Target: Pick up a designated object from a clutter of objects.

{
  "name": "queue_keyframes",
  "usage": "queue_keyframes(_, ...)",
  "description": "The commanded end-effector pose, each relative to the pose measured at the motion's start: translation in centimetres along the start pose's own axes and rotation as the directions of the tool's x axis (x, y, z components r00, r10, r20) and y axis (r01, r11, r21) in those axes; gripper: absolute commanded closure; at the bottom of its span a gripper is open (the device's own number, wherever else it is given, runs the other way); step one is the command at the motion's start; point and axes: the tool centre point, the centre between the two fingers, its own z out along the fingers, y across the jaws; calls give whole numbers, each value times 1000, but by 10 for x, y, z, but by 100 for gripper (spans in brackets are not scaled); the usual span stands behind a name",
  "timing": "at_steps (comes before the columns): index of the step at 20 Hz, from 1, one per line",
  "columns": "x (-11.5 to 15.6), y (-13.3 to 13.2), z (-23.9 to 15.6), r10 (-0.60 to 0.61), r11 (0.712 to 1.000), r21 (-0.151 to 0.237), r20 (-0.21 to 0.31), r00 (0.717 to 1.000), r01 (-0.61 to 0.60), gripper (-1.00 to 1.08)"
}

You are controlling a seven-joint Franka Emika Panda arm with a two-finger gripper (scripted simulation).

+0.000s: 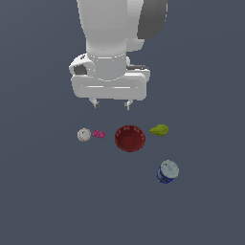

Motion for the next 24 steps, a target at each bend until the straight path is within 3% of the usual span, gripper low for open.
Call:
queue_keyframes(1,0,0,0,0,1000,0,0,1000,0,-92)
queue_keyframes(12,-1,-24,-7,8,1000,23,-8,1000,-7,-92)
queue_keyframes(24,-2,-8,13,-69,998,-4,0,998,69,-92)
